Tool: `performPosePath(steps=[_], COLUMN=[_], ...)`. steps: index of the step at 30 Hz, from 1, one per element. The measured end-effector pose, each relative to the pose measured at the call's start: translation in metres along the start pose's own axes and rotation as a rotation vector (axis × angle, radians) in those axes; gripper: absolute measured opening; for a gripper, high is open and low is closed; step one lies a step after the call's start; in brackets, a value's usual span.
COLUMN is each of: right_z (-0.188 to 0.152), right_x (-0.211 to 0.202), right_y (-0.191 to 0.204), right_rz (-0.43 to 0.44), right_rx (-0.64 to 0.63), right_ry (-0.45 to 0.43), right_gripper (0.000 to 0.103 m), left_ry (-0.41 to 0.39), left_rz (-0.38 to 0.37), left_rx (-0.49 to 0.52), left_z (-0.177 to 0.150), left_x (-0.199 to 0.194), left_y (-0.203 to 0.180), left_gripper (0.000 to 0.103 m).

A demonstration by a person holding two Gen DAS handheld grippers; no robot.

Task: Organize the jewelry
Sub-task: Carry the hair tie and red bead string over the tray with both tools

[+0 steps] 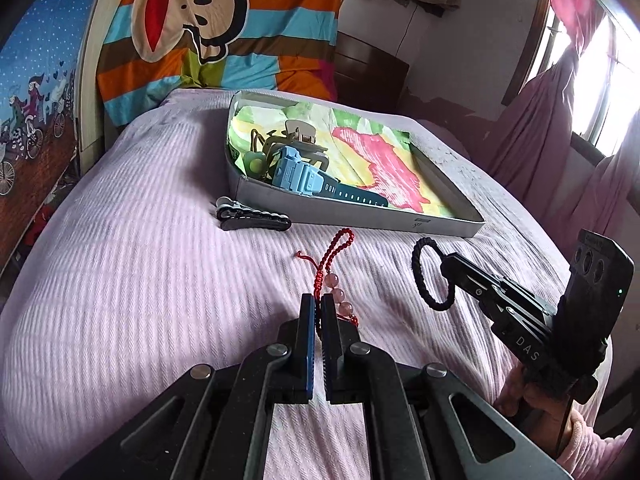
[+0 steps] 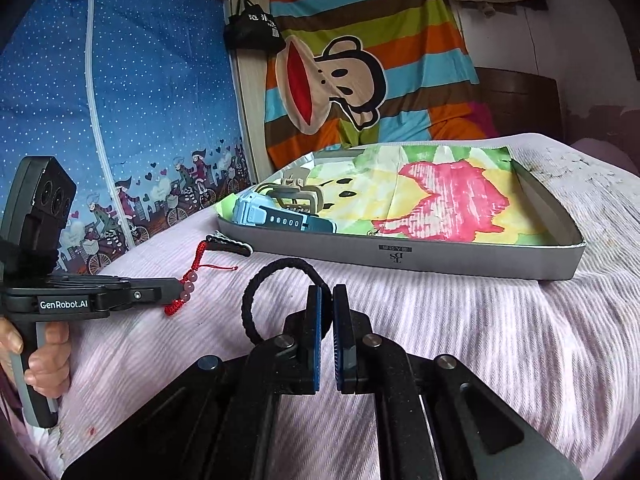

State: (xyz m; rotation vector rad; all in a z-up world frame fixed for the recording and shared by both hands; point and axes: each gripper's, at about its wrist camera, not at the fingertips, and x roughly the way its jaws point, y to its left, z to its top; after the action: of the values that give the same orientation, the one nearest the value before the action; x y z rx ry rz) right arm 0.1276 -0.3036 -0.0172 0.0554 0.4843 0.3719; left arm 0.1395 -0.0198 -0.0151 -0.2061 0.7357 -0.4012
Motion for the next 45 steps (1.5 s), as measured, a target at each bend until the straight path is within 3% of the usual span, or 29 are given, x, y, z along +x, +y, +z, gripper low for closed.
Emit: performPosePath(steps=[17,22,30,37,45], right_z=[-0.001,0.006,0.041,0.084,0.117], right_x=[-0.017,-0.023,-0.035,-0.038,-0.016], right_y=[-0.007,-0.013,-0.027,-0.040,-0.047], right_rz=[-0.006,0.002,0.024,-0.014,-0.015], right_rx=[0.035,0.061,0.023,-0.026,0.007], right_ry=[-0.081,-0.094,-0.091,-0.119,-0.127], right_gripper=[0.005,0.005,0.005,0.005,0.005], left_ry=[-0.083,-0.106,-0.159,-0.182,-0.178], left_rz=[-0.010,0.008,0.018,0.030,0.051], left_rx=[-0.037,-0.004,0.040,0.031,0.050], left_z=[0.011,0.022,0.039,0.056,0.094], left_x=[-0.024,-0.035,-0.048,-0.037,-0.013], left_y=[0.008,0.003,-0.009,-0.008,-0.008], left_gripper=[0.003,0.003,0.003,0.003,0.003])
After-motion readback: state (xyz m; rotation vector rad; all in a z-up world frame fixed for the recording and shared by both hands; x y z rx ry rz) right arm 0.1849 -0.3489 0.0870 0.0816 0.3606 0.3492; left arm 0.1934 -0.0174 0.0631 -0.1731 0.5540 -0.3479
